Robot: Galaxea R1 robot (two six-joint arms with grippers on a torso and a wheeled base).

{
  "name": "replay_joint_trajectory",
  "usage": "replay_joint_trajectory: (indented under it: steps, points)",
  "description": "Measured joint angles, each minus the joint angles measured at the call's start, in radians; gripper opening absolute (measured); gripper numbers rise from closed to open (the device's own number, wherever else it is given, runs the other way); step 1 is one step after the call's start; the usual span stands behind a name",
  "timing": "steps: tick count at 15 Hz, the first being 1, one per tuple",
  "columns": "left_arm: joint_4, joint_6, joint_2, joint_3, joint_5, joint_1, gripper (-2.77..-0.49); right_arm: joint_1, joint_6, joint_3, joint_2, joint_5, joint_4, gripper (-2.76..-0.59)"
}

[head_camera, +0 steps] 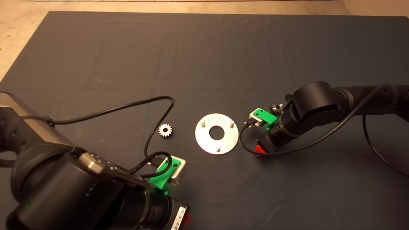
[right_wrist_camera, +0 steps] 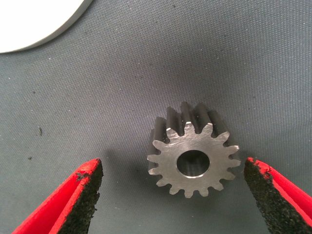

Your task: Install three planetary gears onto the carrier pins

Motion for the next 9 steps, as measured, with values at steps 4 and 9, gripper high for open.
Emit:
replay_joint_trajectory:
  steps: [4, 9]
  points:
    - [0.000, 0.000, 0.000, 0.000, 0.000, 0.000, -1.79, 0.000, -0.005, 0.000, 0.000, 0.000, 0.000, -1.51]
    - [0.000, 0.000, 0.000, 0.000, 0.000, 0.000, -1.79, 0.000, -0.008, 0.000, -0.001, 0.000, 0.000, -1.53]
